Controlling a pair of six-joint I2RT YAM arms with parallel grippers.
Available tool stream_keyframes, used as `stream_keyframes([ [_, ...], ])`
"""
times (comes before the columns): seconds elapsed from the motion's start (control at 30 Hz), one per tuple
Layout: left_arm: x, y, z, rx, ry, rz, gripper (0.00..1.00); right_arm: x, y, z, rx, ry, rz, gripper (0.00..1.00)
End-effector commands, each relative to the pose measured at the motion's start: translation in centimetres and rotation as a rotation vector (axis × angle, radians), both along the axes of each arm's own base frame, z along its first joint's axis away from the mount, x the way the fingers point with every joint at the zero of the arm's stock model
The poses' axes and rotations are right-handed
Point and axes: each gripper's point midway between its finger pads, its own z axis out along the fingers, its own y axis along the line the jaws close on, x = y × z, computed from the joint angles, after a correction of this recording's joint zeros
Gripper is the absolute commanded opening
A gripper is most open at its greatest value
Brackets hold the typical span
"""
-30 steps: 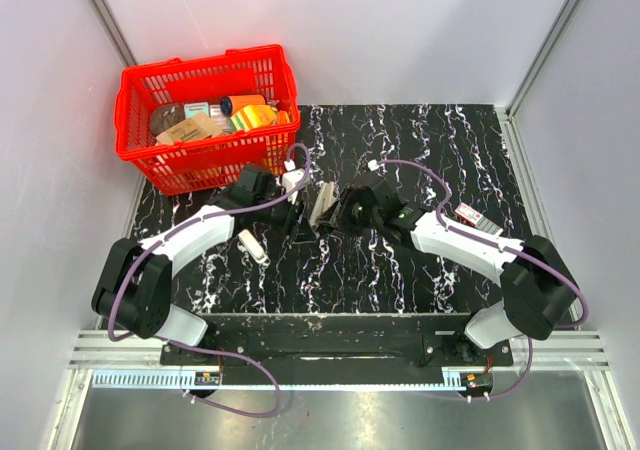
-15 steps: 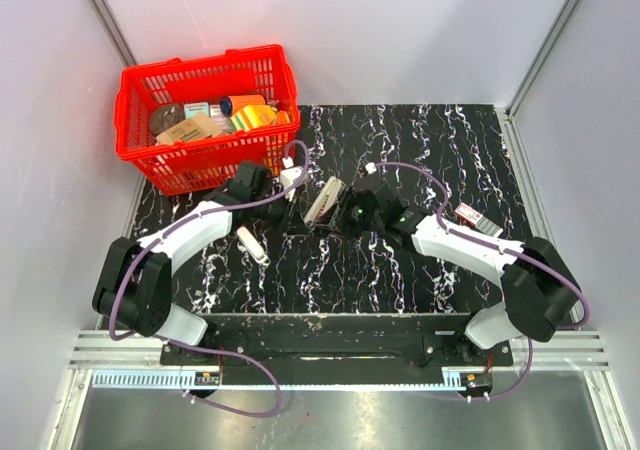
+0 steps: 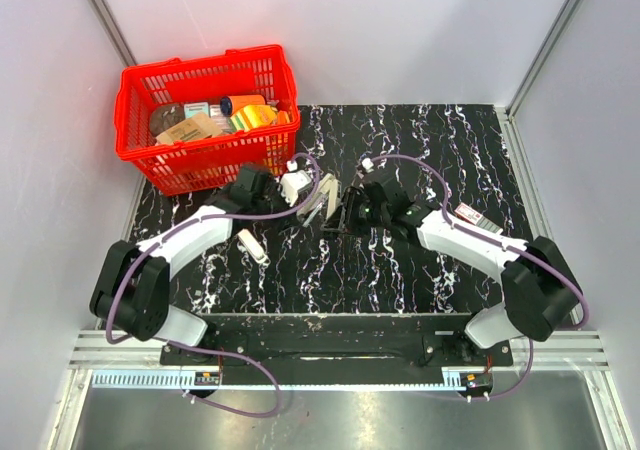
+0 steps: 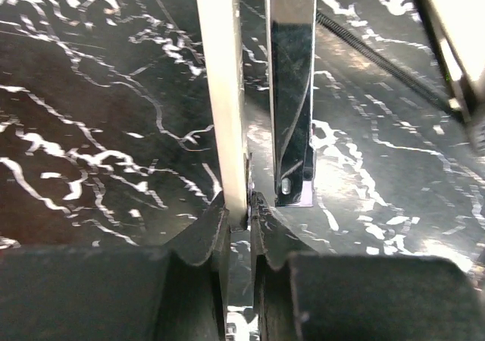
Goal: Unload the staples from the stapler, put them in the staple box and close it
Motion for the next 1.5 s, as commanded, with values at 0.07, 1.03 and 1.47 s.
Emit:
stream_keyframes([
  [0.07,4.7,3.0,2.6,0.218,-0.448,0.03,0.0,1.4,-2.1,-1.2,-0.151,-0.123,0.115,0.0],
  [1.03,6.3,5.1,0.8,0.772,-1.014,0.029,0.0,3.1,-5.2,-5.1,-0.359,-0.246,0.146,0.0],
  [1.47,5.7,5.5,0.2,0.858,-1.115,-0.046,0.0,1.7,-6.5,-4.6,-0.339,-0.247,0.103,0.0],
])
